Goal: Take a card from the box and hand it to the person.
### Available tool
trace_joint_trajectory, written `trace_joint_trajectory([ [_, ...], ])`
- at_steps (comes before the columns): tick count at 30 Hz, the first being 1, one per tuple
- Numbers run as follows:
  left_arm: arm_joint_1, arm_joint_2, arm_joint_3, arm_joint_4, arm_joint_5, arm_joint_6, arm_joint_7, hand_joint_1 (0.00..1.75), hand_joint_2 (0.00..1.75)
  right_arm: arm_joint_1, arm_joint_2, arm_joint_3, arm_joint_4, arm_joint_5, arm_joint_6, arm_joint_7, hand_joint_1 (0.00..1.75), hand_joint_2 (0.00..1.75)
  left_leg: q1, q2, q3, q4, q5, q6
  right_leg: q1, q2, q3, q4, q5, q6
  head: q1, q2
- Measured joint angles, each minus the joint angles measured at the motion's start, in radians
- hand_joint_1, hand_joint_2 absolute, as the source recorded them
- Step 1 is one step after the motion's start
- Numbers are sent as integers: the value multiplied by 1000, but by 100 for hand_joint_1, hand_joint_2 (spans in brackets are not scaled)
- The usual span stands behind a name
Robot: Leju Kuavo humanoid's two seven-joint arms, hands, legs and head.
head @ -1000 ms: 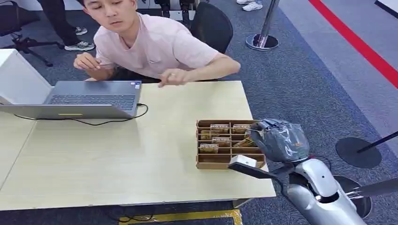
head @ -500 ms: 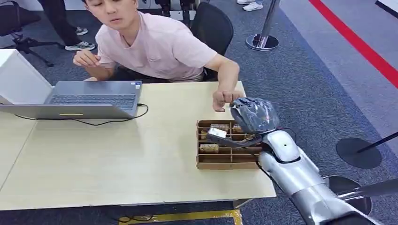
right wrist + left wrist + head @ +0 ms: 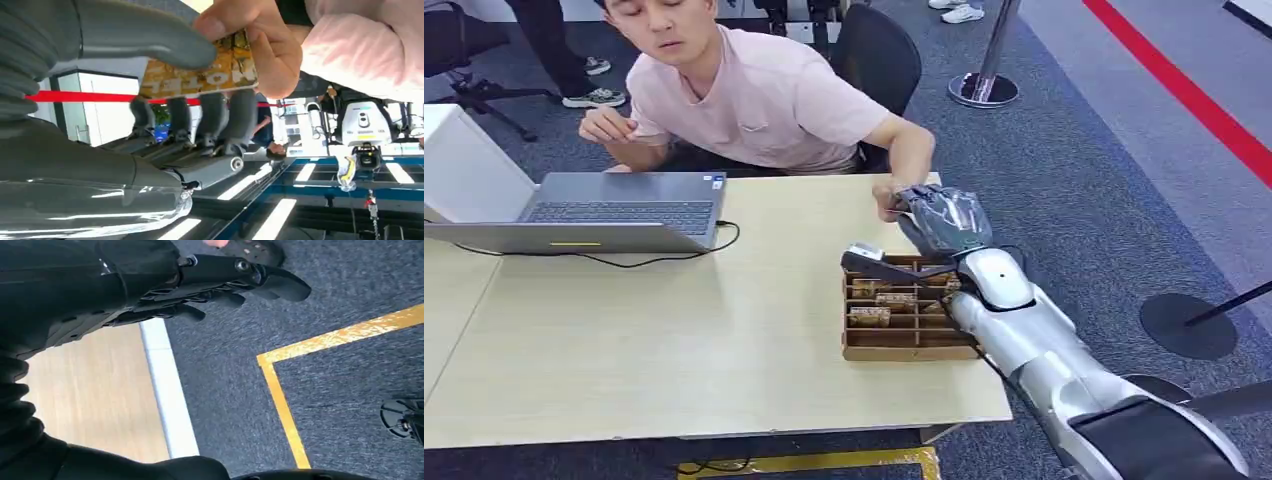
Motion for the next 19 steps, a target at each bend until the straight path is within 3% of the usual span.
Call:
trace_joint_trajectory([
  [1, 0, 0, -3, 0, -1, 1, -2, 0, 175, -7, 4, 2, 14, 0, -2, 0, 0, 175, 0, 0, 0, 0, 0, 0, 0, 0, 0, 0, 0, 0, 0, 0],
  [2, 0, 0, -3, 0, -1, 4, -3, 0, 0, -12, 6, 3, 24, -3, -5, 0, 0, 175, 0, 0, 0, 0, 0, 0, 0, 0, 0, 0, 0, 0, 0, 0],
  [11, 0, 1, -3, 0, 17, 19, 0, 0, 0, -32, 12, 4, 61, -78, -14, -10, 0, 175, 0, 0, 0, 0, 0, 0, 0, 0, 0, 0, 0, 0, 0, 0],
  [17, 1, 1, -2, 0, 24, 19, 4, 0, 0, -33, 10, -36, 45, -254, 18, -63, 0, 175, 0, 0, 0, 0, 0, 0, 0, 0, 0, 0, 0, 0, 0, 0],
  [19, 1, 1, -2, 0, 31, 23, 6, 0, 0, -30, 4, -75, 19, -367, 50, -94, 0, 175, 0, 0, 0, 0, 0, 0, 0, 0, -1, 0, 0, 0, 0, 0],
])
